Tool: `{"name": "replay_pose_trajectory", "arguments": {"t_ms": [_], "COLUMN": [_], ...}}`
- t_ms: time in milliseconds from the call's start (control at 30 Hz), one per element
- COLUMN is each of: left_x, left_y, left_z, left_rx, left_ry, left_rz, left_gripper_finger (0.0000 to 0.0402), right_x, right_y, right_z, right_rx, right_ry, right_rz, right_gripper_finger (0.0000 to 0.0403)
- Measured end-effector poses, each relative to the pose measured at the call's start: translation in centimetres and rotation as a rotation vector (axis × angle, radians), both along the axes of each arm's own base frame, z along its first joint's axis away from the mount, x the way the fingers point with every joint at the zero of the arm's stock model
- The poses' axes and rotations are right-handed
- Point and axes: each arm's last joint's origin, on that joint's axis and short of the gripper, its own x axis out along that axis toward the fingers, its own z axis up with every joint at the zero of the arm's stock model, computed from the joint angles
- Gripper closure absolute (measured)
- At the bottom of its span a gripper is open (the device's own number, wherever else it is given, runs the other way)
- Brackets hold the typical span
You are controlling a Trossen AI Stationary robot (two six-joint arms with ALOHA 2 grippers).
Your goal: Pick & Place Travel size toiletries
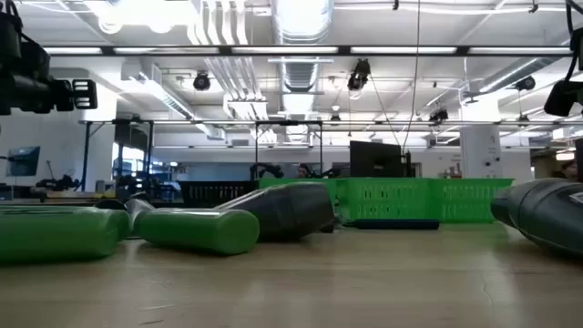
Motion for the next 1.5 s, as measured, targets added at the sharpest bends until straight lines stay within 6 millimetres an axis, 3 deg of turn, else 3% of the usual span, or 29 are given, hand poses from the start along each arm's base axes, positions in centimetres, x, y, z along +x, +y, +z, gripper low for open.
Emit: {"name": "replay_pose_trajectory", "arguments": {"t_ms": [533,1500], "left_x": [0.00,0.00], "left_y": [0.00,0.00], "left_z": [-0.01,0.01], "left_rx": [-0.001,0.000], "left_ry": [0.000,0.000], "left_rz": [0.000,0.000], "left_gripper_finger": [0.0314,0.0314], "right_x": [0.00,0.00], "right_y": [0.00,0.00], "right_z": [0.00,0.00], "right_rx": [-0.001,-0.001], "right_ry": [0.000,0.000], "right_rz": [0.000,0.000], "right_gripper_finger": [0.0294,0.0237]}}
